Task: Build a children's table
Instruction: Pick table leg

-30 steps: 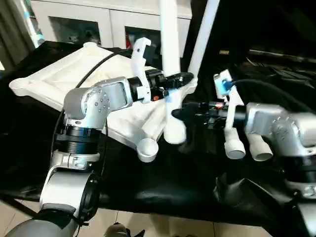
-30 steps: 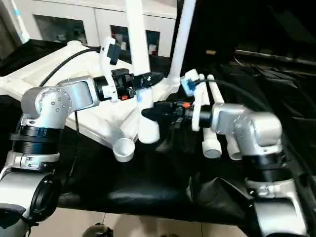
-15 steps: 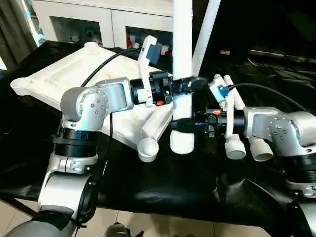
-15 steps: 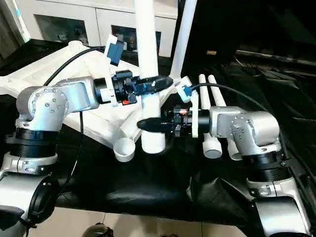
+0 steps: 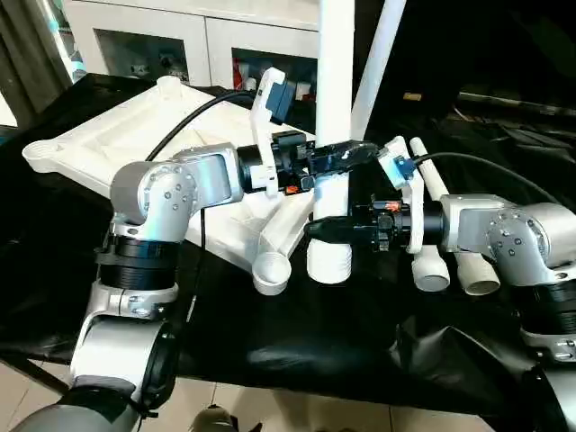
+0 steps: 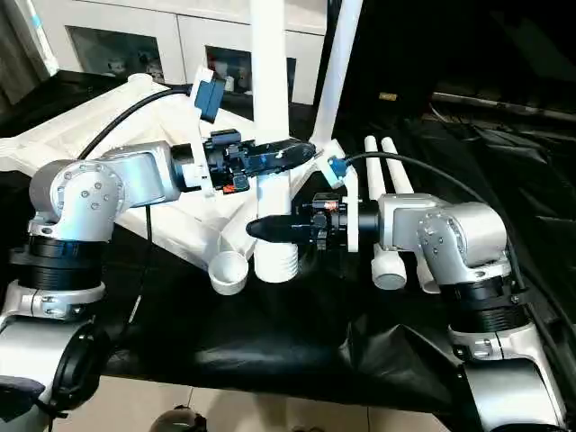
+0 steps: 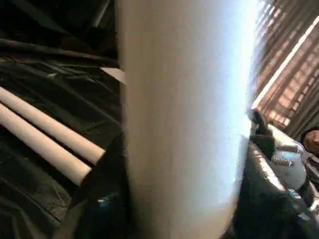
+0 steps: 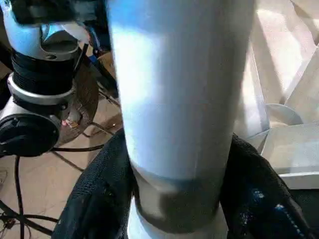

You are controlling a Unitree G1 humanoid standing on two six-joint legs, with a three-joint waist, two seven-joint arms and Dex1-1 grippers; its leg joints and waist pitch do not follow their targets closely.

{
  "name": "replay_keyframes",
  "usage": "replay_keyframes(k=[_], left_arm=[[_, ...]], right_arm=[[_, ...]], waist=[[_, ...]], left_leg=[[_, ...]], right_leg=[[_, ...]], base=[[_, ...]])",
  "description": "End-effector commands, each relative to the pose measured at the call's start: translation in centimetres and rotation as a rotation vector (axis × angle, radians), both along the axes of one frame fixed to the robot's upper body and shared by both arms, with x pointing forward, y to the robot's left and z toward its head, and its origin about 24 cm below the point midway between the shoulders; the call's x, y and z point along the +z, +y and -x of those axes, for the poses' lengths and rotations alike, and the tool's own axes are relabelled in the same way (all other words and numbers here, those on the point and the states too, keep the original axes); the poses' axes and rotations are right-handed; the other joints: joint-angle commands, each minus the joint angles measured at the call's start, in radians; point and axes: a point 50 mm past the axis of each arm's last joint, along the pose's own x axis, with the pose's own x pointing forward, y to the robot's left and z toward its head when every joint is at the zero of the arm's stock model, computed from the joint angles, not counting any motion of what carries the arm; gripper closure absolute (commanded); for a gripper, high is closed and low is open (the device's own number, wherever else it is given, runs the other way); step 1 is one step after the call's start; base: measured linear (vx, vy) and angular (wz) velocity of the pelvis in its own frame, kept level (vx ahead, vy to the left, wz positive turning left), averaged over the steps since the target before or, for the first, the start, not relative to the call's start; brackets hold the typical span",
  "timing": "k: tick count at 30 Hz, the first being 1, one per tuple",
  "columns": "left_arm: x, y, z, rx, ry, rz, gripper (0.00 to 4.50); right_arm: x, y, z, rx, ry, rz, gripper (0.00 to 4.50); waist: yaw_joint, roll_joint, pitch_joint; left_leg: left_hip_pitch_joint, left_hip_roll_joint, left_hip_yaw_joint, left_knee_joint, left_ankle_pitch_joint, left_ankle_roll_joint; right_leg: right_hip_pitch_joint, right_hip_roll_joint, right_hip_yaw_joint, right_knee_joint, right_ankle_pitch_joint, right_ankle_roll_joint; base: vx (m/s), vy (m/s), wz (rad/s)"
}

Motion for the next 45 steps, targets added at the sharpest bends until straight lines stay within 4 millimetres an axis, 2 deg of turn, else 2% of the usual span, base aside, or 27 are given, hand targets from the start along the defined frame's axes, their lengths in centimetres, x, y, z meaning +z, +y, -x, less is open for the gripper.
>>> replay_keyframes(k=[1,8,17,21,22,24,27,29,30,33,34,38,45], left_arm=[[1.4,0.0,-0.4,0.032,-0.032,0.024,1.48],[1.6,0.3,-0.4,0.018,-0.023,0.051,1.33],[1.7,0.0,0.2,-0.035,-0.032,0.098,1.33],[1.8,0.0,0.1,-0.035,-0.032,0.122,1.33],[1.9,0.0,0.1,-0.032,-0.034,0.127,1.33],[2.0,0.0,0.1,-0.028,-0.04,0.138,1.6],[2.2,0.2,0.1,-0.026,-0.046,0.169,1.67],[2.2,0.3,0.2,-0.031,-0.049,0.176,1.88],[2.2,0.4,0.3,-0.039,-0.051,0.178,2.06],[2.0,0.4,0.7,-0.068,-0.074,0.159,2.11],[1.9,0.4,0.8,-0.071,-0.082,0.152,2.44],[1.9,0.4,0.9,-0.076,-0.092,0.146,2.55],[1.6,0.3,1.2,-0.102,-0.099,0.128,2.65]], right_arm=[[0.1,-0.2,0.1,-0.006,-0.004,0.007,2.58],[0.0,-0.1,0.1,-0.01,-0.011,0.013,2.59],[0.1,-0.2,0.0,-0.006,-0.035,0.032,2.59],[0.3,-0.3,-0.2,-0.008,-0.06,0.045,2.59],[0.4,-0.4,-0.2,-0.009,-0.064,0.047,2.59],[0.4,-0.4,-0.3,-0.011,-0.07,0.05,2.59],[0.6,-0.4,-0.5,-0.012,-0.098,0.051,2.59],[0.8,-0.5,-0.6,-0.013,-0.107,0.047,2.03],[0.8,-0.5,-0.6,-0.013,-0.107,0.044,1.89],[1.0,-0.5,-0.7,-0.004,-0.105,0.032,1.79],[1.0,-0.5,-0.7,0.0,-0.11,0.032,1.47],[1.1,-0.5,-0.8,0.005,-0.116,0.031,1.42],[1.3,-0.6,-0.5,0.041,-0.121,0.015,1.42]], waist=[[0.005,-0.009,-0.092],[0.009,-0.009,-0.094],[0.016,-0.01,-0.092],[0.015,-0.016,-0.093],[0.016,-0.015,-0.093],[0.015,-0.015,-0.093],[0.014,-0.018,-0.093],[0.015,-0.019,-0.093],[0.014,-0.021,-0.093],[0.013,-0.022,-0.093],[0.011,-0.021,-0.092],[0.011,-0.021,-0.092],[0.011,-0.02,-0.092]], left_leg=[[0.011,0.025,-0.004,-0.058,-0.101,-0.01],[0.011,0.026,-0.004,-0.057,-0.092,-0.01],[0.013,0.027,-0.003,-0.058,-0.105,-0.013],[0.011,0.026,-0.002,-0.057,-0.095,-0.011],[0.012,0.027,-0.003,-0.057,-0.097,-0.011],[0.012,0.027,-0.002,-0.057,-0.098,-0.01],[0.011,0.027,-0.002,-0.056,-0.096,-0.007],[0.011,0.026,-0.001,-0.056,-0.09,-0.005],[0.011,0.026,-0.001,-0.056,-0.09,-0.004],[0.012,0.029,-0.002,-0.057,-0.092,-0.005],[0.012,0.028,-0.002,-0.057,-0.095,-0.006],[0.013,0.028,-0.001,-0.057,-0.102,-0.007],[0.014,0.028,-0.001,-0.057,-0.105,-0.012]], right_leg=[[0.062,-0.081,0.046,-0.075,-0.236,-0.117],[0.061,-0.081,0.046,-0.072,-0.216,-0.124],[0.059,-0.082,0.046,-0.075,-0.242,-0.118],[0.06,-0.081,0.046,-0.073,-0.232,-0.114],[0.06,-0.081,0.046,-0.073,-0.235,-0.115],[0.06,-0.081,0.046,-0.074,-0.235,-0.115],[0.06,-0.081,0.046,-0.073,-0.232,-0.115],[0.061,-0.081,0.046,-0.072,-0.228,-0.115],[0.06,-0.08,0.046,-0.072,-0.23,-0.115],[0.06,-0.082,0.046,-0.071,-0.235,-0.12],[0.059,-0.081,0.046,-0.072,-0.237,-0.115],[0.058,-0.08,0.047,-0.074,-0.247,-0.107],[0.058,-0.08,0.047,-0.071,-0.229,-0.12]], base=[[0.0,0.0,0.0],[0.0,0.0,0.0],[0.0,0.0,0.0],[0.0,0.0,0.0],[0.0,0.0,0.0],[0.0,0.0,0.0],[0.0,0.0,0.0],[0.0,0.0,0.0],[0.0,0.0,0.0],[0.0,0.0,0.0],[0.0,0.0,0.0],[0.0,0.0,0.0],[0.0,0.0,0.0]])
